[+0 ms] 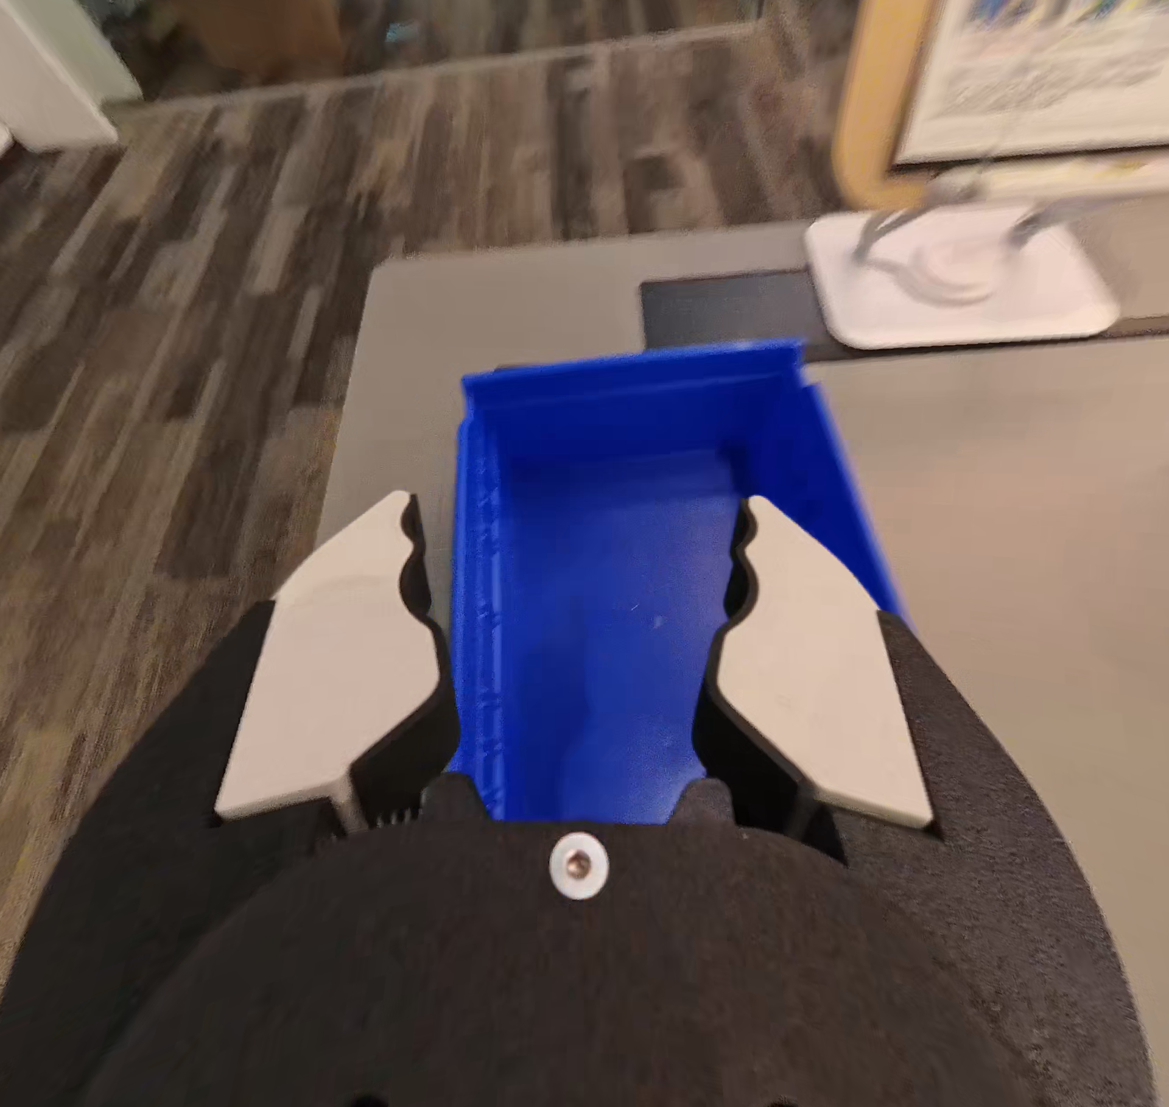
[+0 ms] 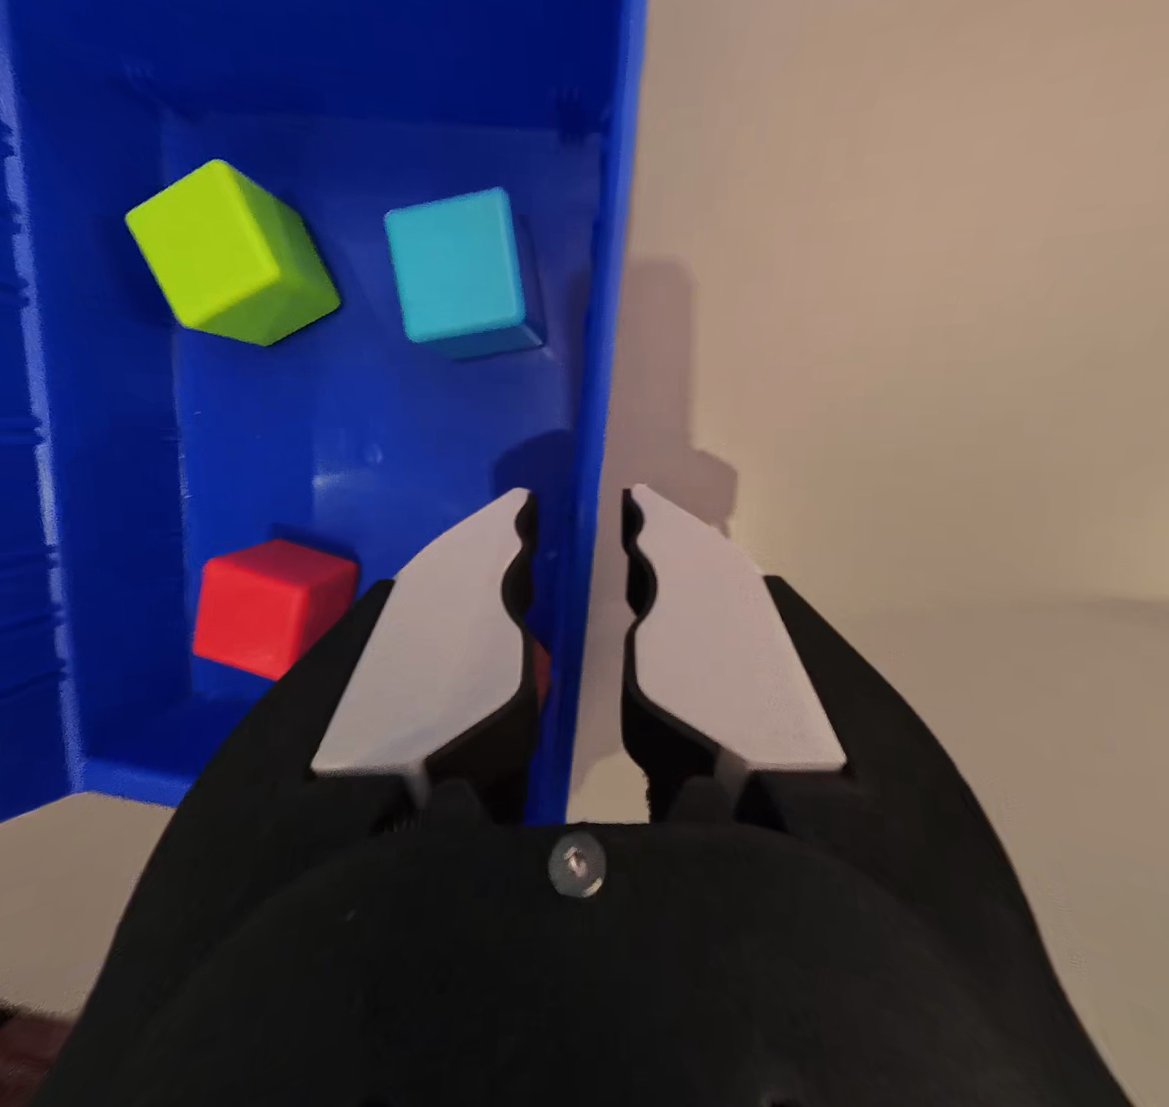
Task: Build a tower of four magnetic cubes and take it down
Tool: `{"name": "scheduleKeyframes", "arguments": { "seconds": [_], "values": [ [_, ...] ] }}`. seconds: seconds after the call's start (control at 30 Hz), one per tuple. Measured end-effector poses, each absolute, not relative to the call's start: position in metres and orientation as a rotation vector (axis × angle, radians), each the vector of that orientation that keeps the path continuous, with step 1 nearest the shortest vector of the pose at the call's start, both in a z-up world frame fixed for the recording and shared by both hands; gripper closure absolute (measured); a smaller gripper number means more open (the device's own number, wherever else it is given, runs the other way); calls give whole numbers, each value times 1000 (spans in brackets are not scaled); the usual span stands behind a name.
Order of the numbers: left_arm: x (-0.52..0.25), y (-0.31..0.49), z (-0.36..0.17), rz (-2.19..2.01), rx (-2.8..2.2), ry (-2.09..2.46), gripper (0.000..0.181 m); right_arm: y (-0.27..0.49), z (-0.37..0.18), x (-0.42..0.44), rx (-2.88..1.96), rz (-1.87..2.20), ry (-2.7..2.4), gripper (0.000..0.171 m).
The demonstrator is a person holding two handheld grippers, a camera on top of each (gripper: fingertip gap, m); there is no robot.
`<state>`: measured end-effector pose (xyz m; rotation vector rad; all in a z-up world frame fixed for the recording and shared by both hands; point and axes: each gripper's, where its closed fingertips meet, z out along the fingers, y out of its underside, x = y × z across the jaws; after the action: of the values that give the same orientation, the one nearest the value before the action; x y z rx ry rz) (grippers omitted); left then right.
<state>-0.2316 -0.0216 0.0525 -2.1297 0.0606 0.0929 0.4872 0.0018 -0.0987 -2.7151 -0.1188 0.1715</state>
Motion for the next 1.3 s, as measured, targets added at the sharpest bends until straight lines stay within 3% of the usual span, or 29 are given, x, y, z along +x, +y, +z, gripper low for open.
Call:
{"name": "scheduleKeyframes", "arguments": {
  "seconds": [0.03, 0.1, 0.23, 0.37, 0.5, 0.57, 0.7, 1.0, 1.3],
  "values": [
    [-246, -20, 37, 78, -2184, 46, 87, 0, -103, 482, -2735, 233, -108, 156],
    [-262, -17, 7, -16, -2254, 17, 90, -1, -110, 480, -2759, 270, -63, 161],
    [-290, -24, -55, -27, -2485, -41, 87, -1, -114, 479, -2747, 328, -12, 161],
    [-305, -28, -78, 120, -2595, -38, 94, -1, -114, 479, -2748, 338, 6, 161],
    [-306, -44, -112, 189, -2802, 25, 121, -1, -114, 479, -2752, 308, -1, 161],
    [-306, -45, -114, 215, -2817, 23, 157, -1, -114, 478, -2760, 291, -3, 162],
    [-281, -45, -113, -12, -2820, 11, 175, -2, -114, 462, -2787, 332, 6, 161],
    [-202, -39, -114, -29, -2859, 310, 172, -4, -114, 387, -2895, 366, -141, 161],
    [-126, -43, -115, -8, -2850, 580, 157, -3, -118, 327, -2911, 269, -328, 160]
  ]
}}
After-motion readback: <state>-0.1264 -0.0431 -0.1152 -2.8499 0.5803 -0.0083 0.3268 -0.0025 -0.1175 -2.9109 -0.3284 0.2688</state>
